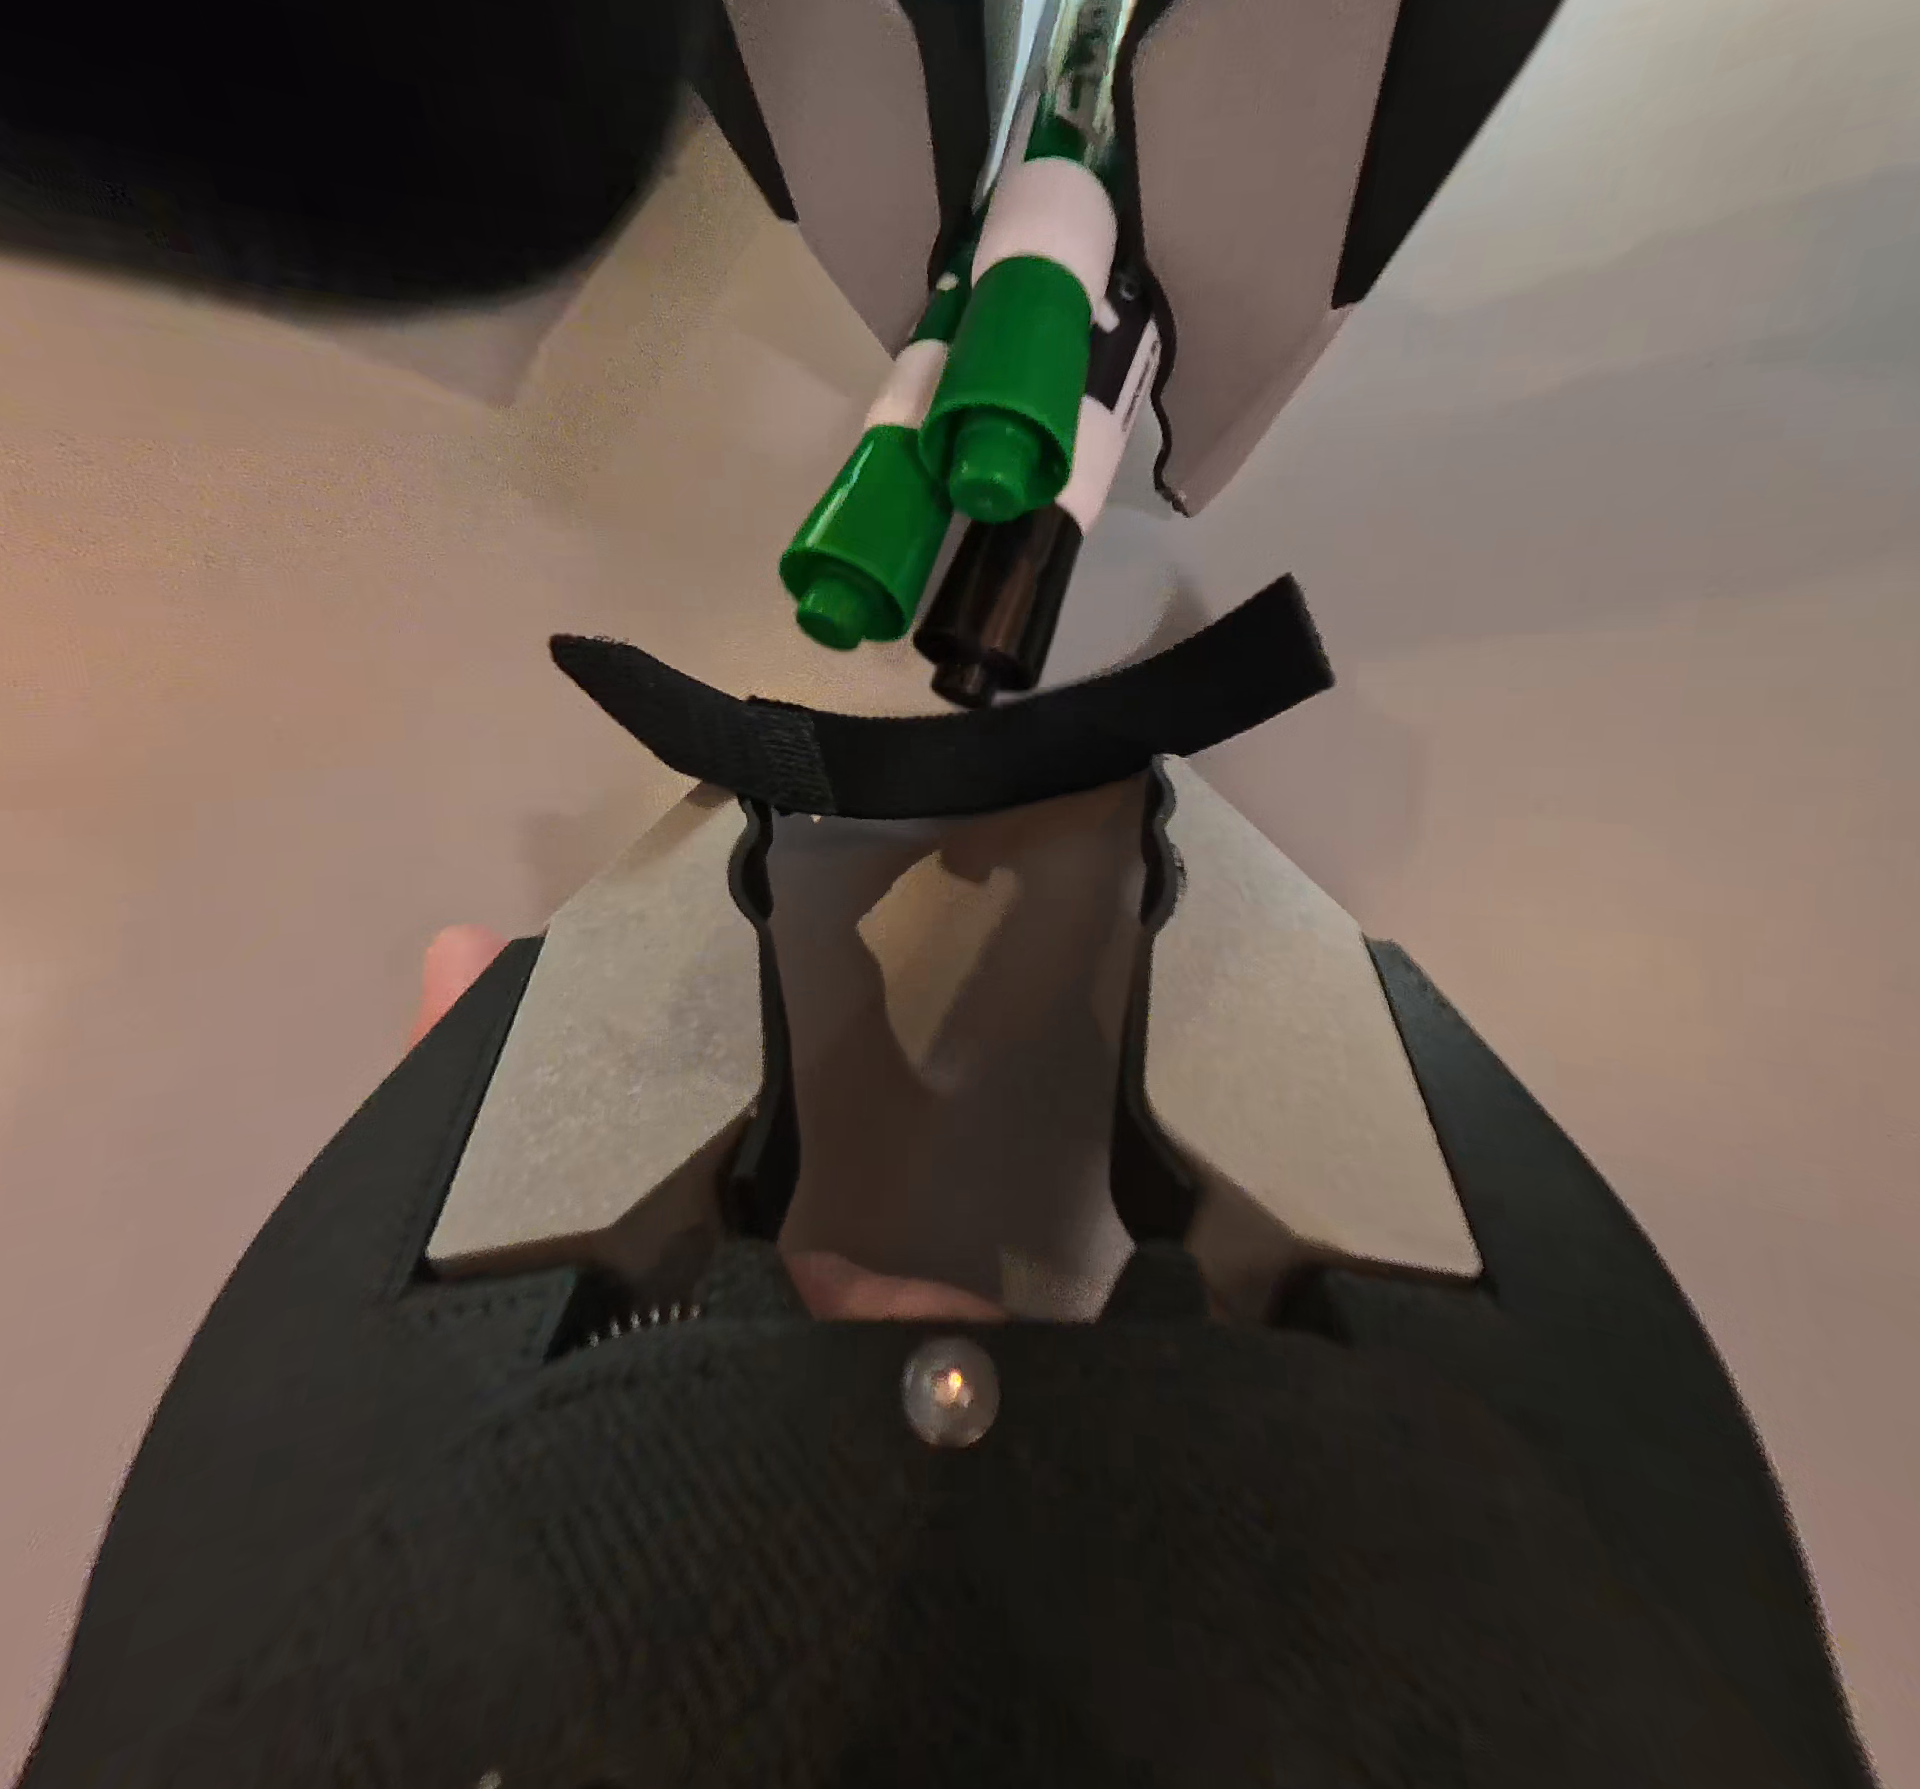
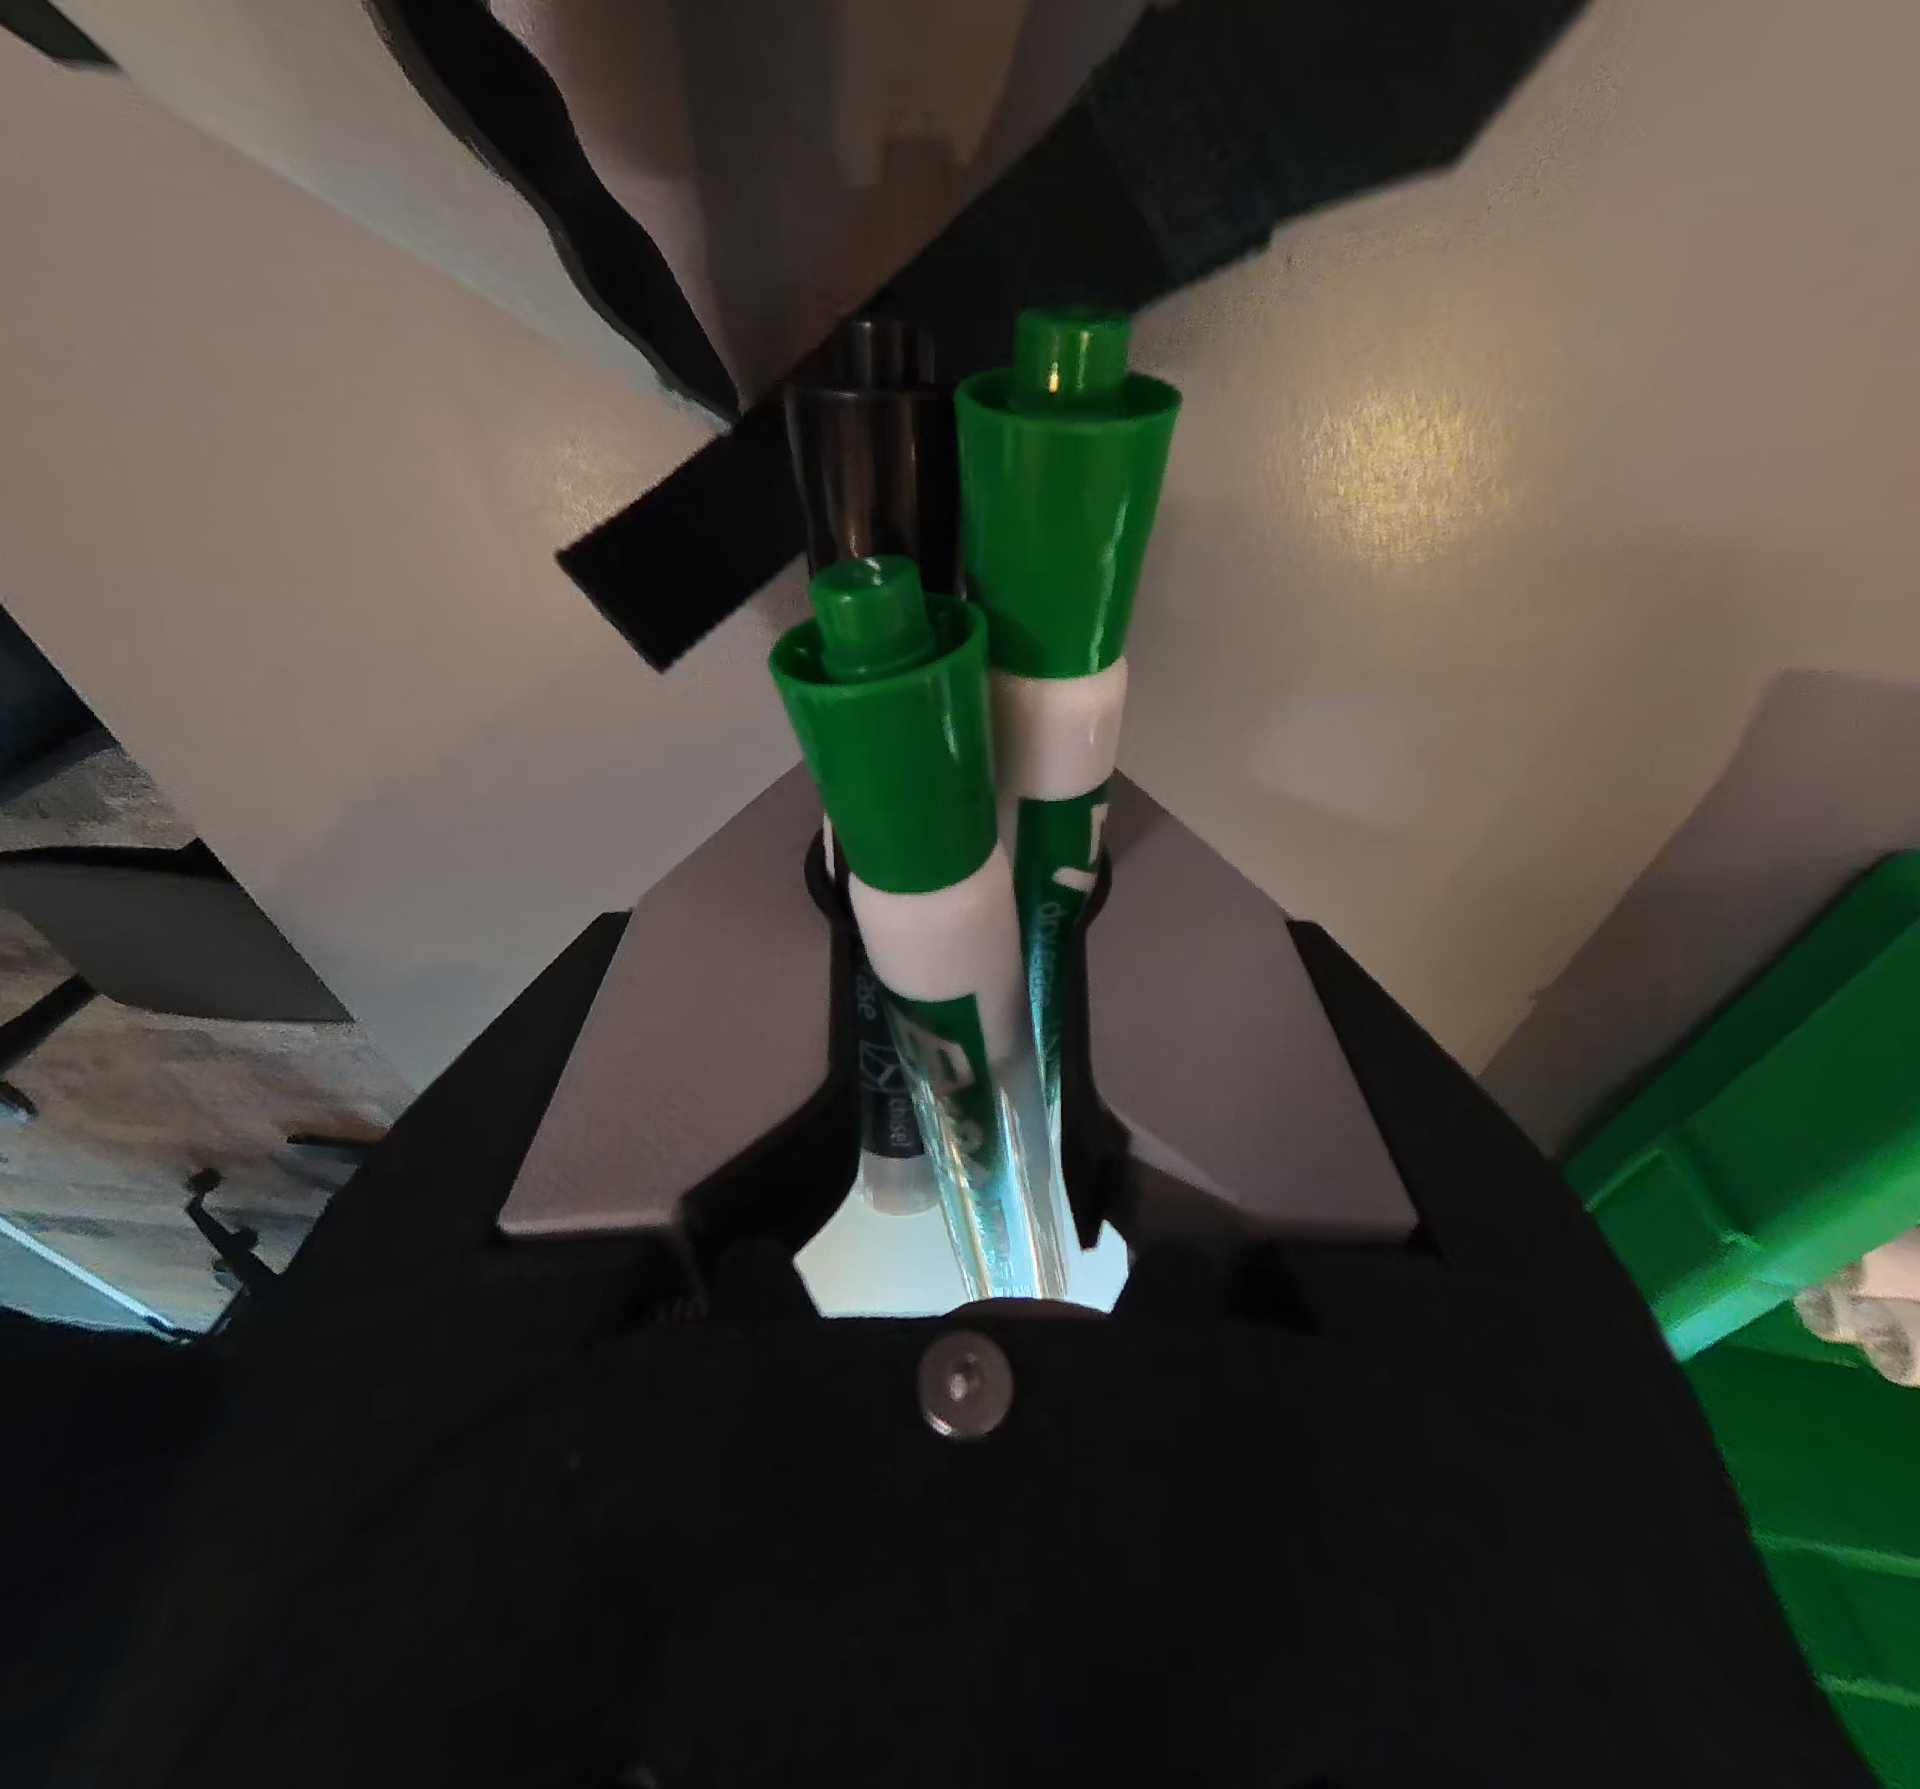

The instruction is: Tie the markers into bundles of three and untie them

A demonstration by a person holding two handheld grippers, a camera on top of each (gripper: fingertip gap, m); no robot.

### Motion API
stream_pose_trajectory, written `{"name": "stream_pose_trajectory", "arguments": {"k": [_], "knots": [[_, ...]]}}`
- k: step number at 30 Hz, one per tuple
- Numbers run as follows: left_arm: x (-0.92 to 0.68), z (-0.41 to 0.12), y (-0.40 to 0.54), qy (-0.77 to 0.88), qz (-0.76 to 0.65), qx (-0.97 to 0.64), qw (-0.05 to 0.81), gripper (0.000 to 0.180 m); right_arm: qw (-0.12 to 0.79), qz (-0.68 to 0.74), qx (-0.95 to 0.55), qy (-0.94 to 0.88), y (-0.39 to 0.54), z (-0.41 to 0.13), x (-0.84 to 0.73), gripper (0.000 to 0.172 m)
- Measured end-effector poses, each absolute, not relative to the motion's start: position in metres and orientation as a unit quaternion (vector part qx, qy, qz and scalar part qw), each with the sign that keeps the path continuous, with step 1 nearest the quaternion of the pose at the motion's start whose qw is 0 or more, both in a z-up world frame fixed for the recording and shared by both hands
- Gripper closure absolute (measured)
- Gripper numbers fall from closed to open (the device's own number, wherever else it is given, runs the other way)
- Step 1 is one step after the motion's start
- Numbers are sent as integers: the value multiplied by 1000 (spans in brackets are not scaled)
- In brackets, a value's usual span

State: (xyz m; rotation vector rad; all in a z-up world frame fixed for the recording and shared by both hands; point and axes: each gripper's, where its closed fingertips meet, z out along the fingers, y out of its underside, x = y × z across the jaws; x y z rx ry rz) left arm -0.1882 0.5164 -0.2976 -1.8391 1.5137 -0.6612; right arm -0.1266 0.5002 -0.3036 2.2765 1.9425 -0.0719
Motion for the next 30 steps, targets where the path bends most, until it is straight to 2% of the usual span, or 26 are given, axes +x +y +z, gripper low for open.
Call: {"name": "stream_pose_trajectory", "arguments": {"k": [4, 8, 13, 15, 19, 25, 27, 28, 30], "knots": [[-192, -292, 516, 569, -263, -700, 342, 114, 78, -11, 770, 634, 502, -304, -109, 134], [-200, -288, 531, 526, -258, -727, 358, 140, 71, -18, 776, 626, 501, -304, -103, 134], [-205, -285, 550, 452, -303, -769, 336, 146, 72, -4, 775, 628, 500, -304, -100, 134], [-206, -289, 552, 438, -330, -780, 301, 179, 74, 2, 774, 629, 500, -304, -100, 134], [-228, -299, 555, 473, -302, -800, 212, 180, 80, 10, 772, 631, 500, -305, -100, 134], [-325, -290, 574, 569, -47, -819, 58, 180, 83, 13, 768, 635, 500, -305, -100, 135], [-344, -286, 570, 577, 1, -816, 5, 179, 81, 11, 769, 634, 500, -305, -100, 135], [-348, -285, 569, 578, 17, -816, -11, 178, 80, 10, 769, 634, 500, -305, -100, 135], [-348, -284, 569, 575, 35, -817, -28, 161, 77, 11, 769, 635, 500, -305, -100, 135]]}}
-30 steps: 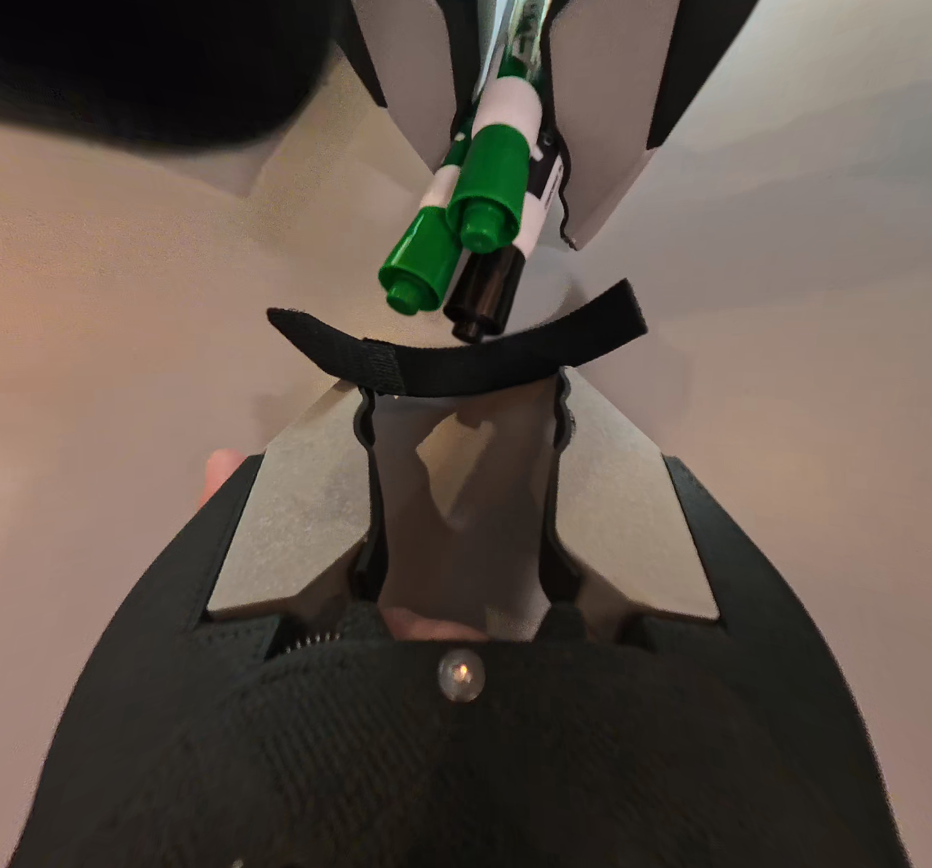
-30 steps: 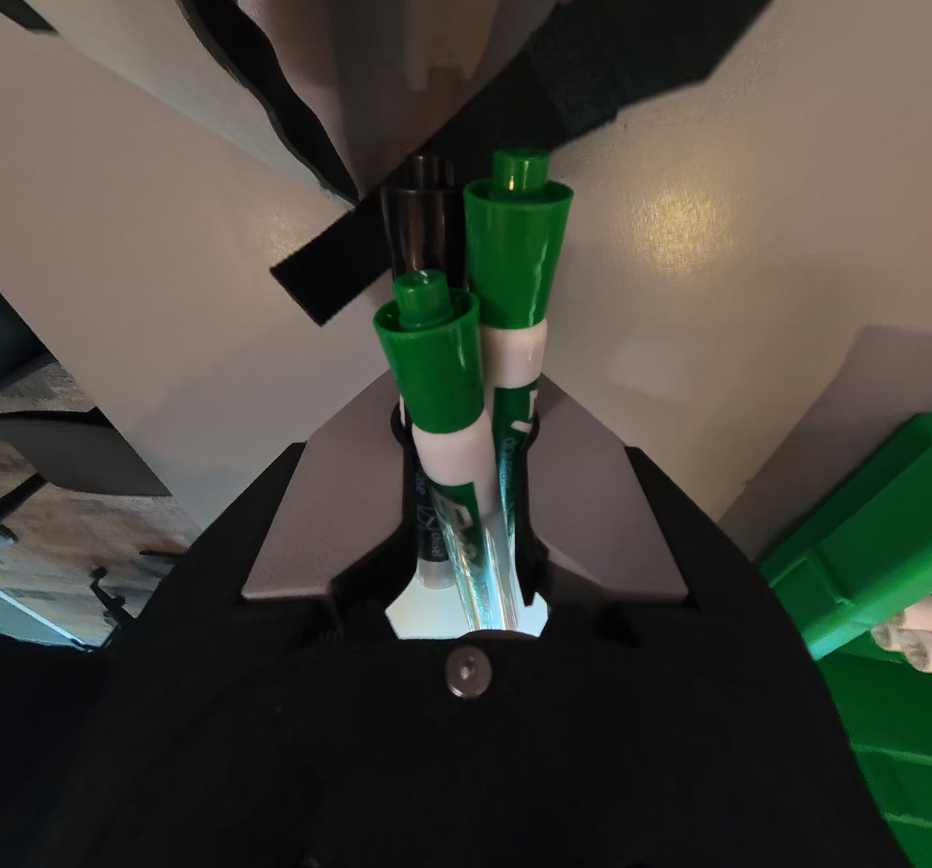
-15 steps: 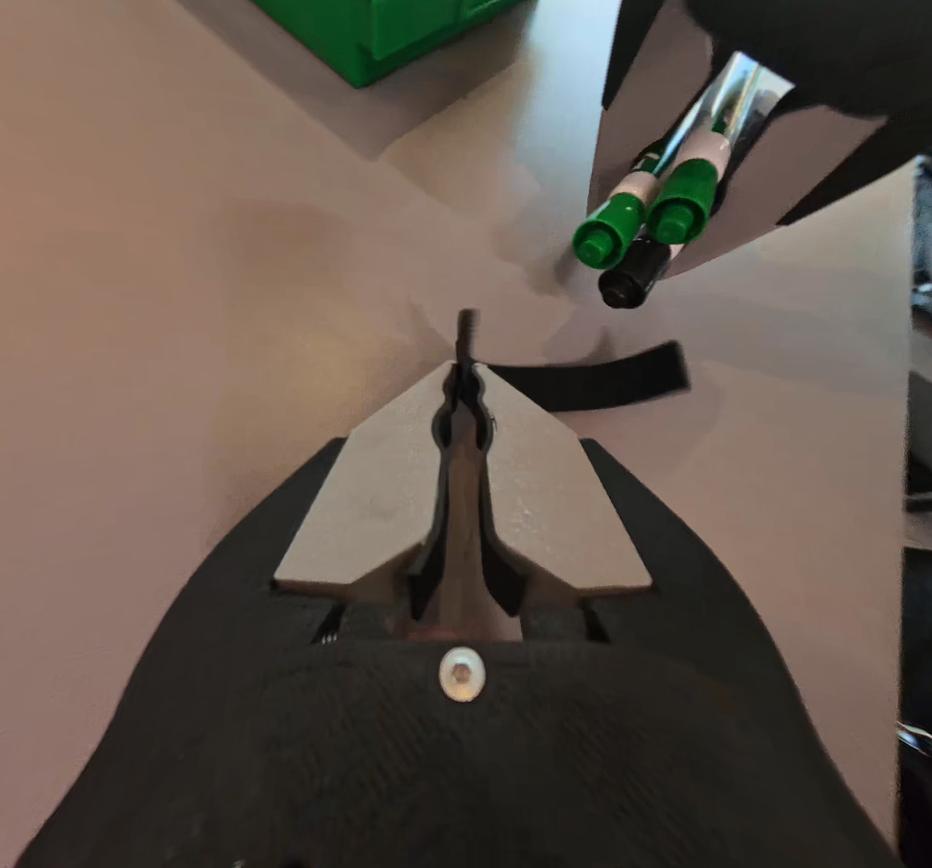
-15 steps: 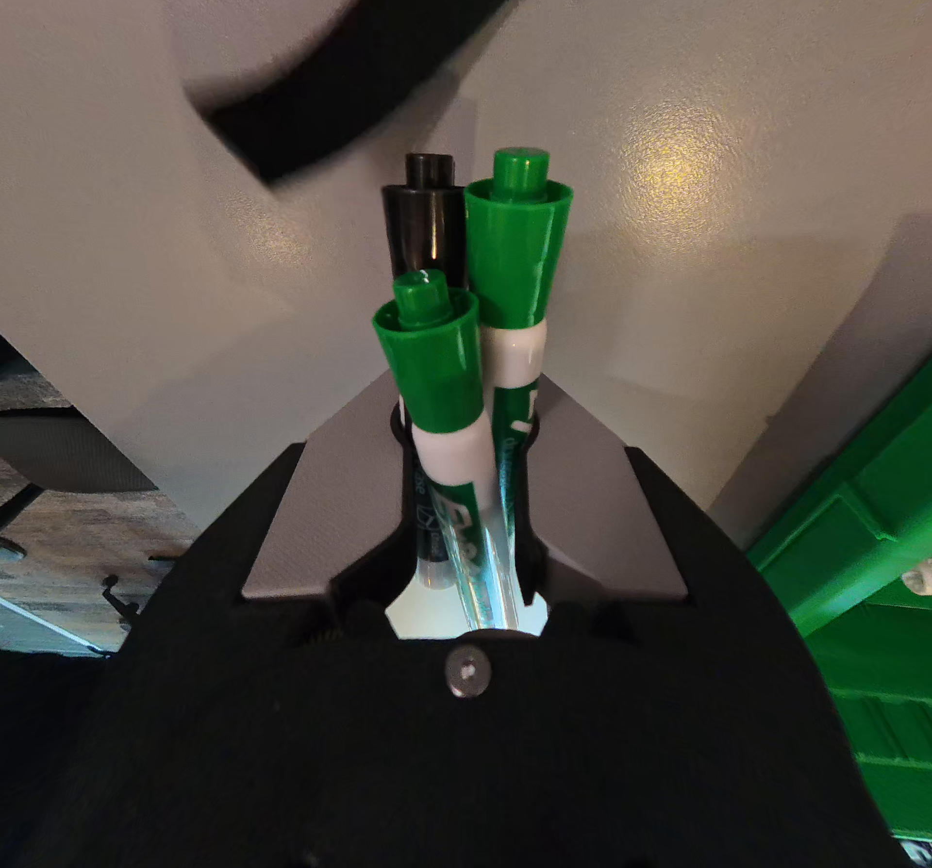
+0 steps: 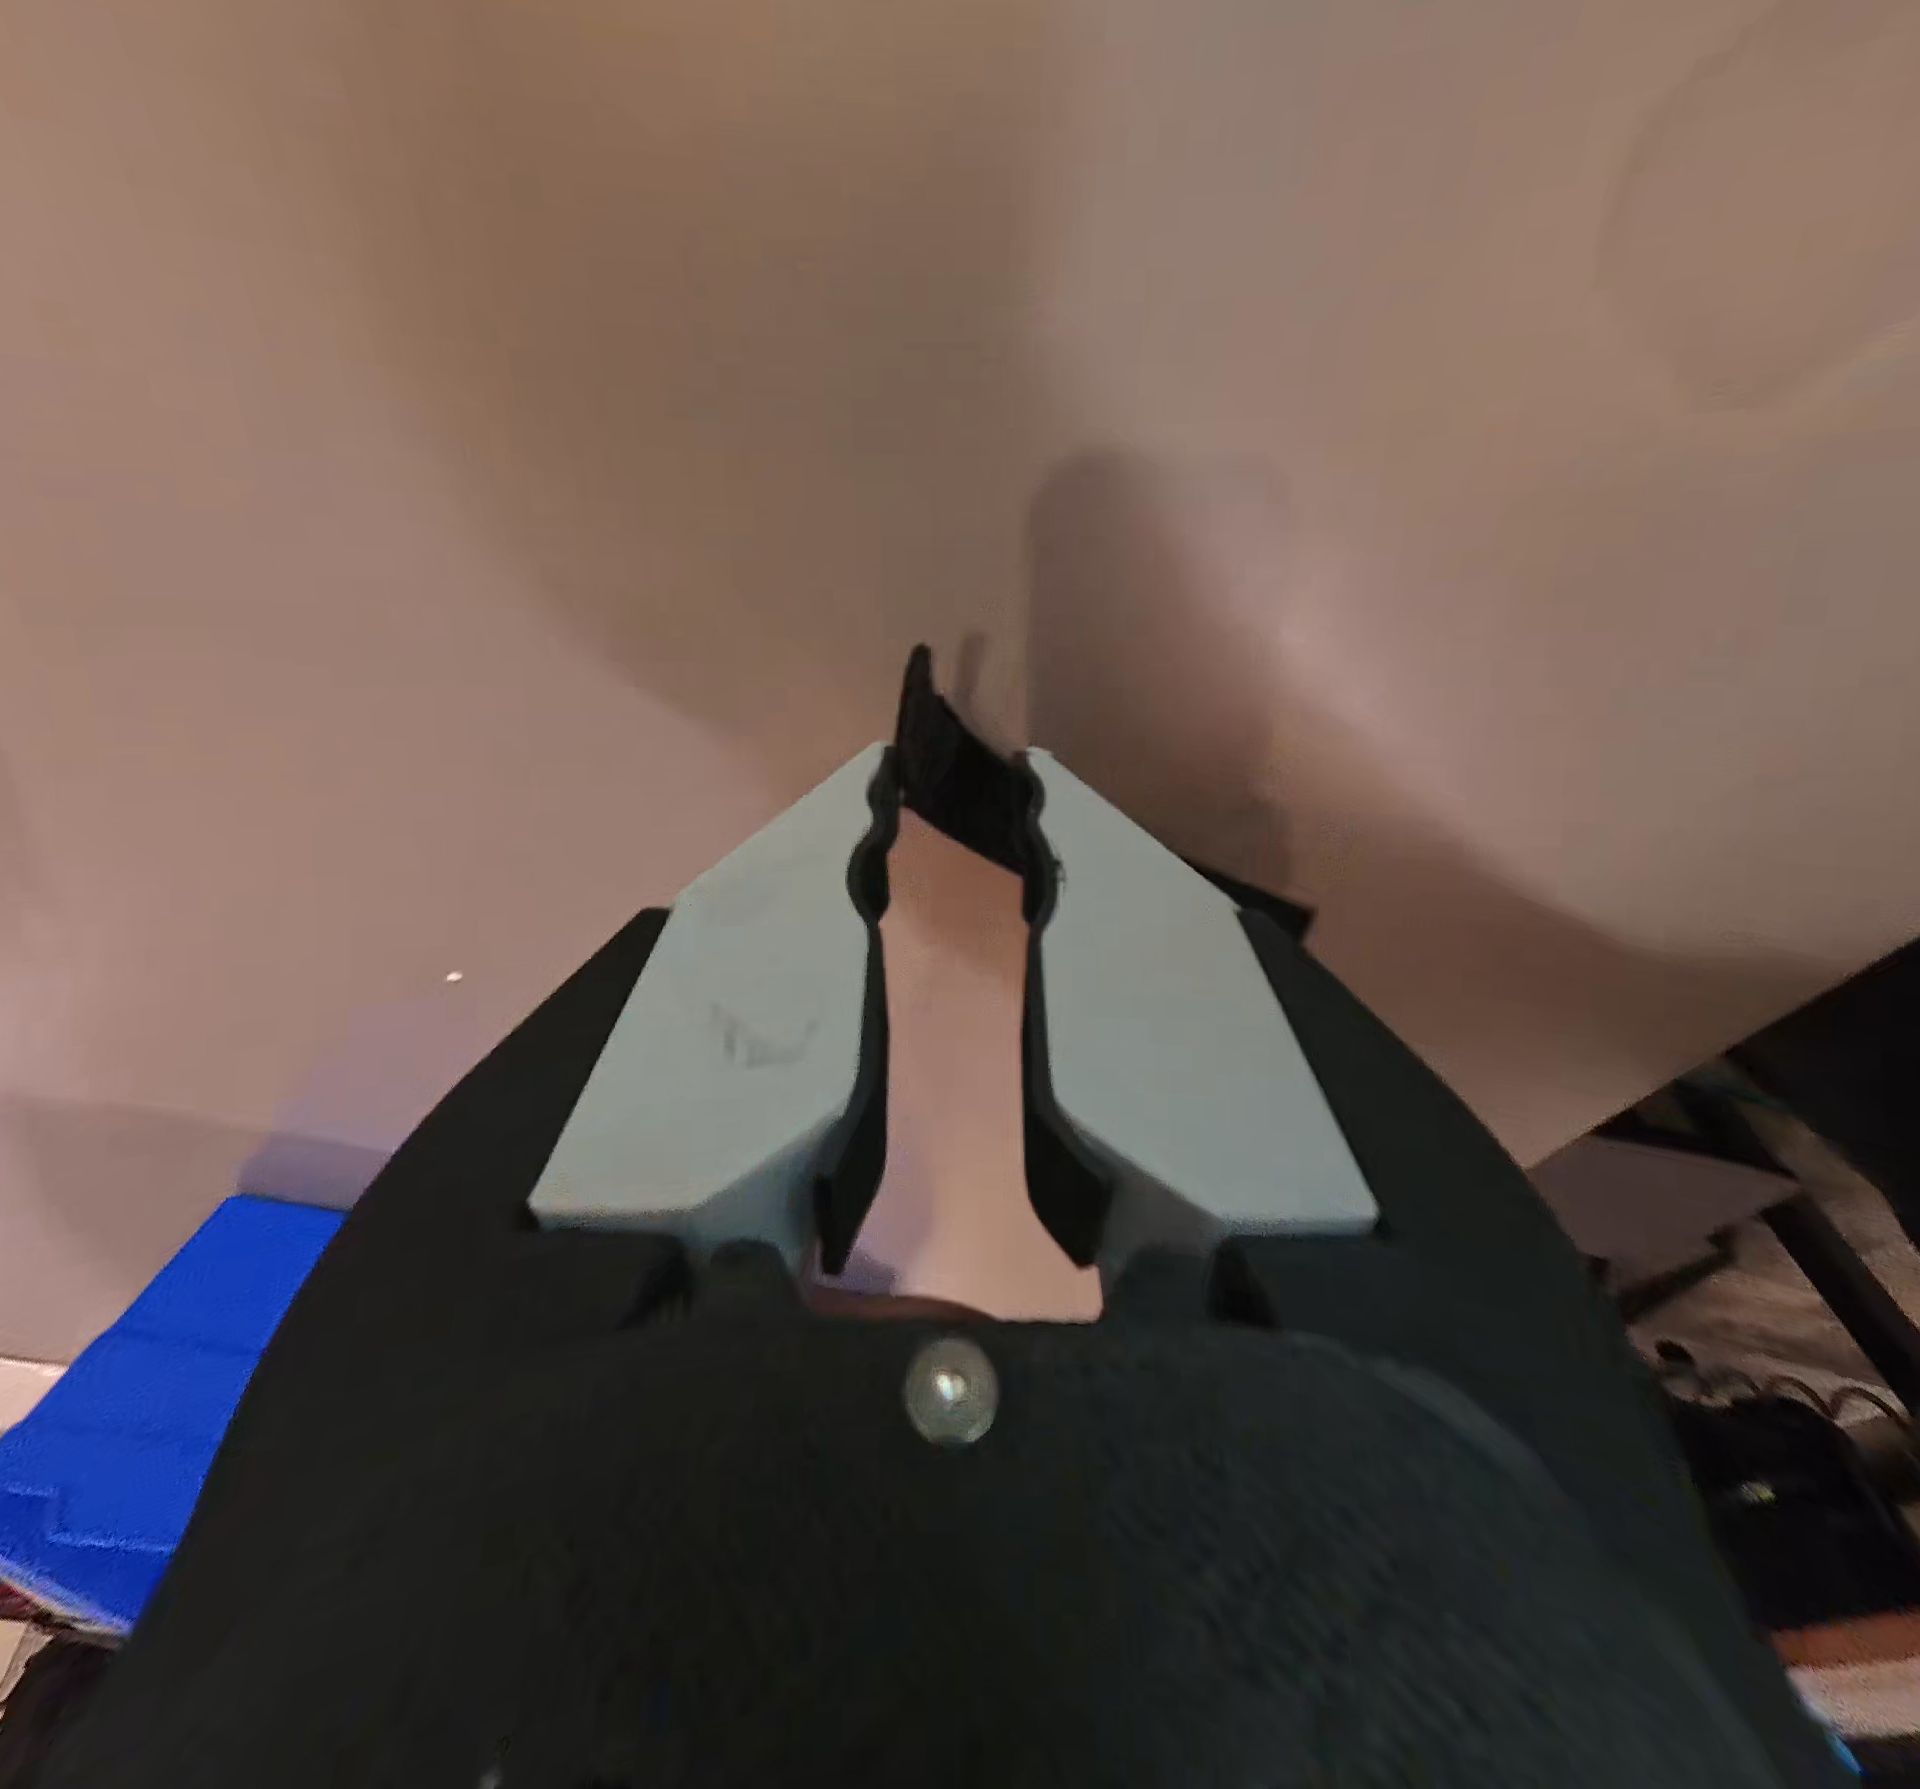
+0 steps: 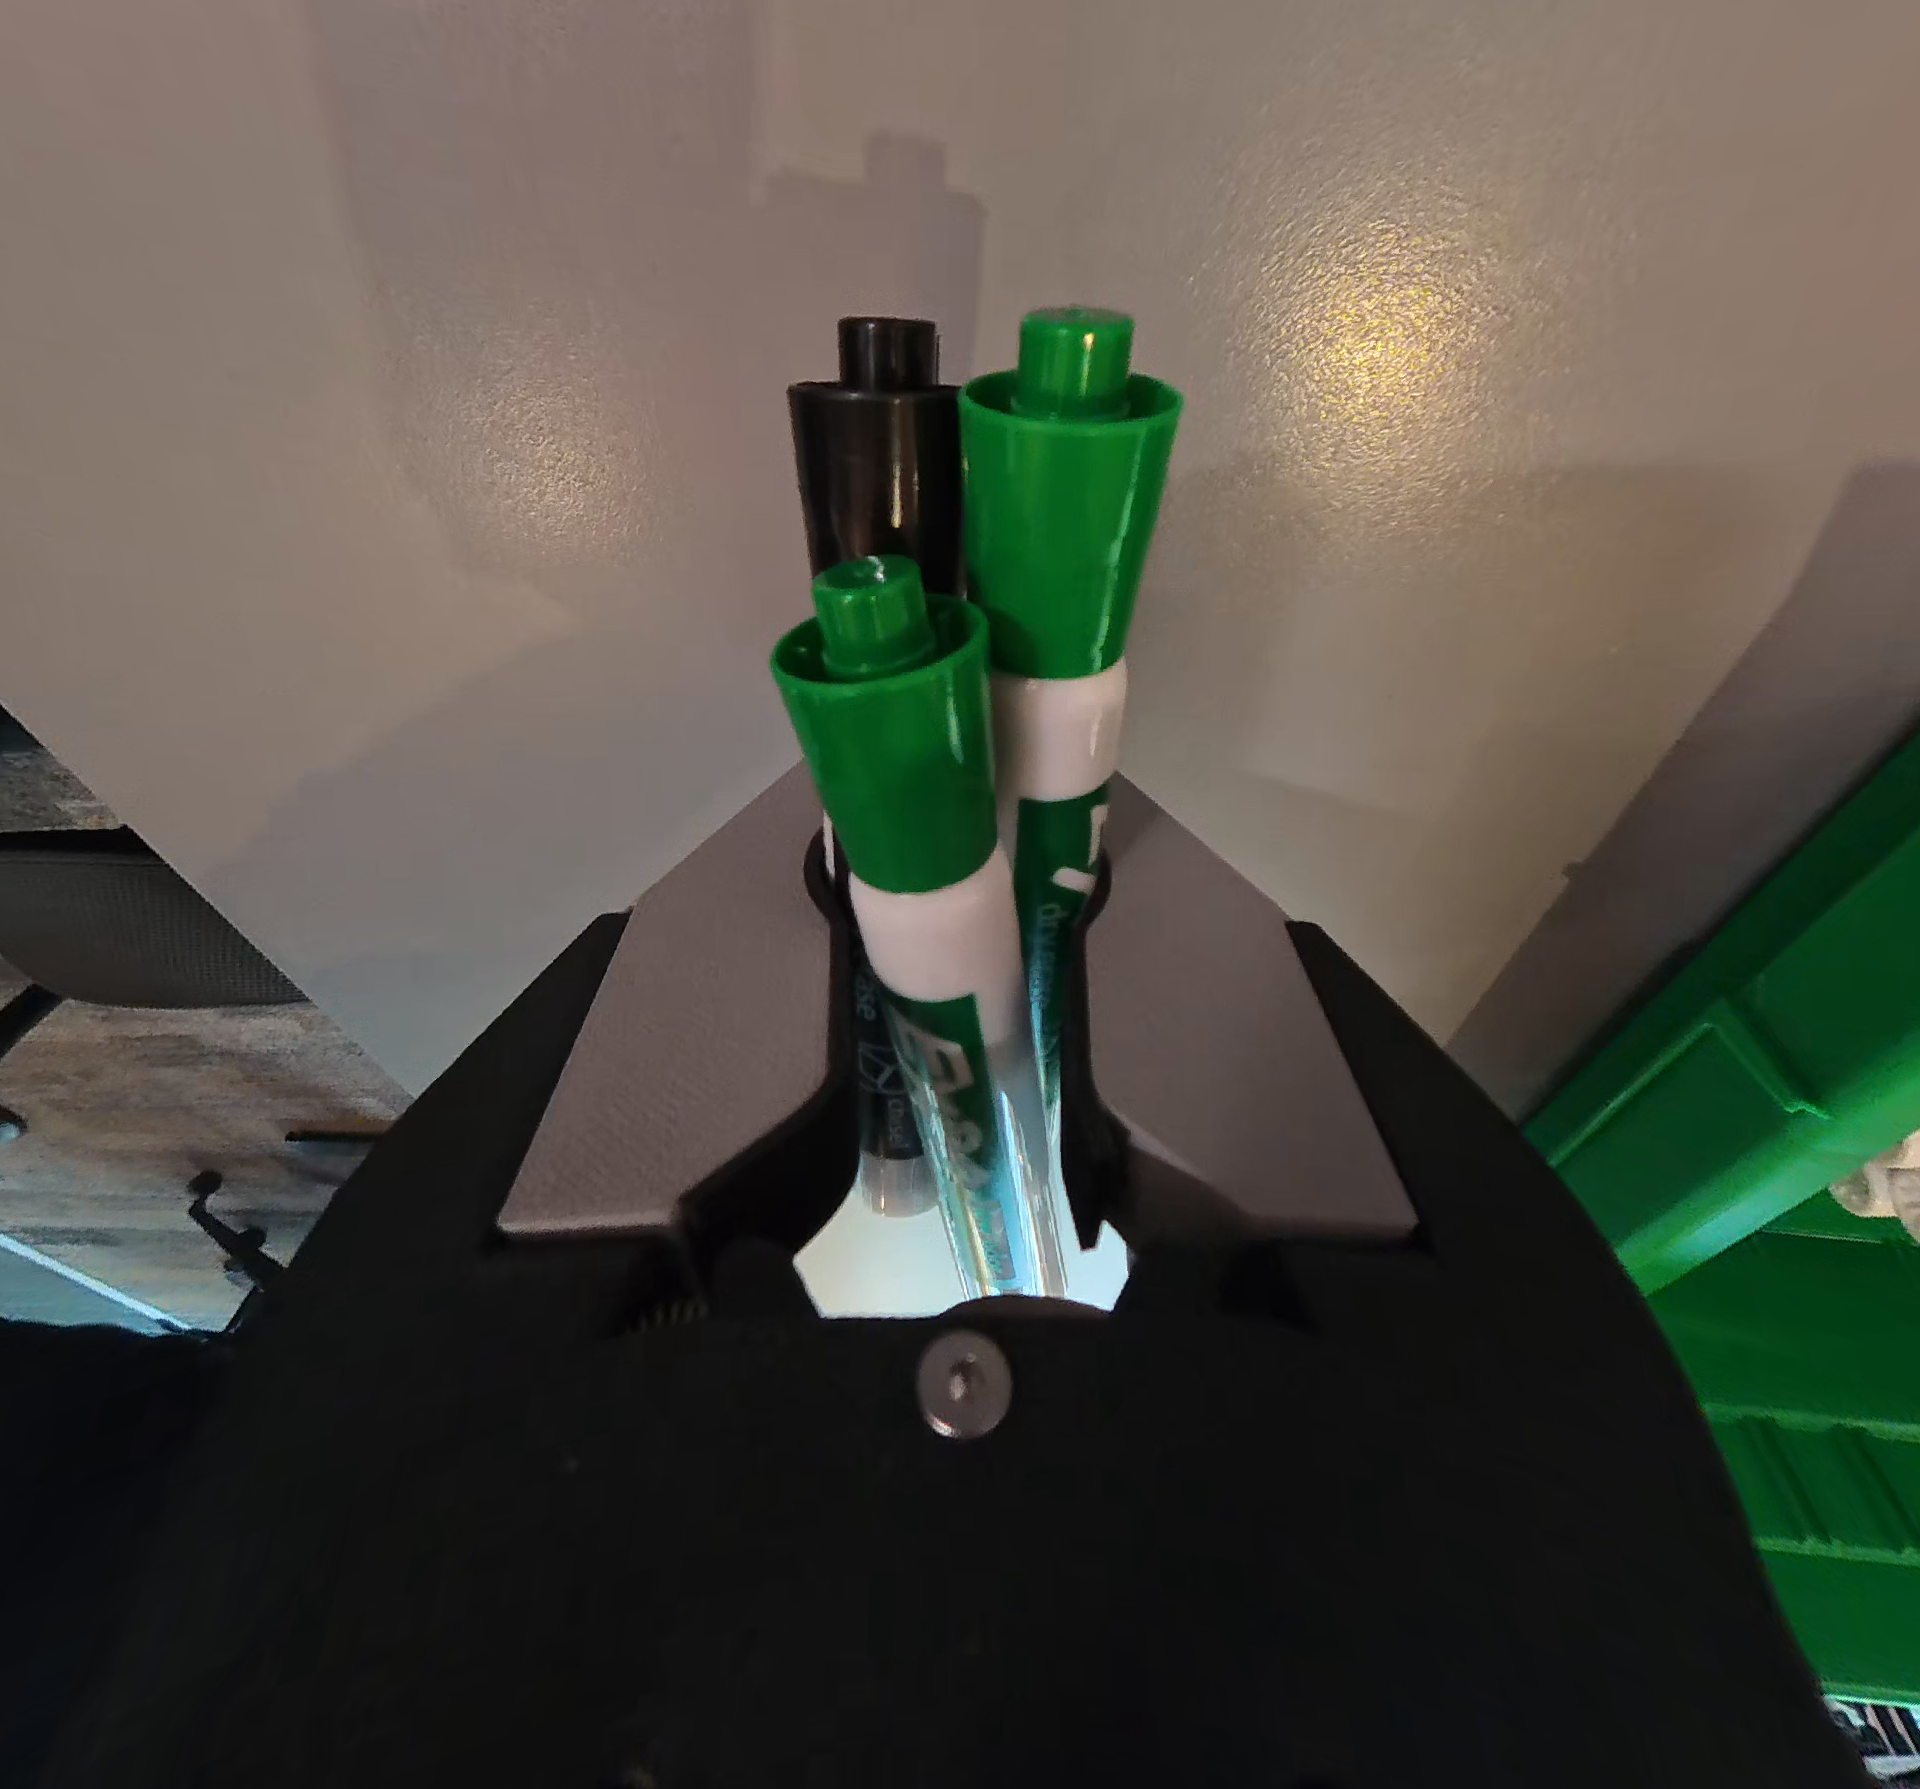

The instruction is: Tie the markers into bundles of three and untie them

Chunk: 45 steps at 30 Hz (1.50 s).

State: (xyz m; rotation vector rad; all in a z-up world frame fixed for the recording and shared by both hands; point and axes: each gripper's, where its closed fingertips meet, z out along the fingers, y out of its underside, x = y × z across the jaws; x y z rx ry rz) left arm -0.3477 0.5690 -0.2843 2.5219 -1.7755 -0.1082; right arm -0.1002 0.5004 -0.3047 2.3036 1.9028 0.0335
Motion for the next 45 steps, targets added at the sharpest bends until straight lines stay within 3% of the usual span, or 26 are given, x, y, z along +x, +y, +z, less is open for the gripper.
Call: {"name": "stream_pose_trajectory", "arguments": {"k": [5, 9, 16, 22, 26, 32, 40, 45], "knots": [[-319, -278, 553, -580, 22, 814, 22, 140, 71, 11, 769, 636, 500, -305, -100, 135], [-326, -265, 546, -602, 47, 797, 15, 143, 76, 13, 767, 637, 501, -305, -100, 134], [-390, -277, 544, -734, 13, 678, -30, 124, 79, 17, 765, 639, 501, -304, -100, 135], [-378, -295, 550, -777, 58, 599, -185, 123, 90, 27, 761, 642, 501, -304, -100, 134], [-359, -298, 538, -781, 117, 570, -227, 127, 102, 34, 760, 641, 501, -304, -100, 134], [-354, -299, 530, -791, 136, 555, -218, 128, 112, 34, 761, 638, 501, -304, -100, 134], [-333, -299, 515, -777, 184, 558, -225, 101, 111, 27, 762, 637, 501, -304, -100, 135], [-318, -298, 514, -769, 198, 554, -251, 100, 108, 28, 762, 638, 501, -304, -100, 135]]}}
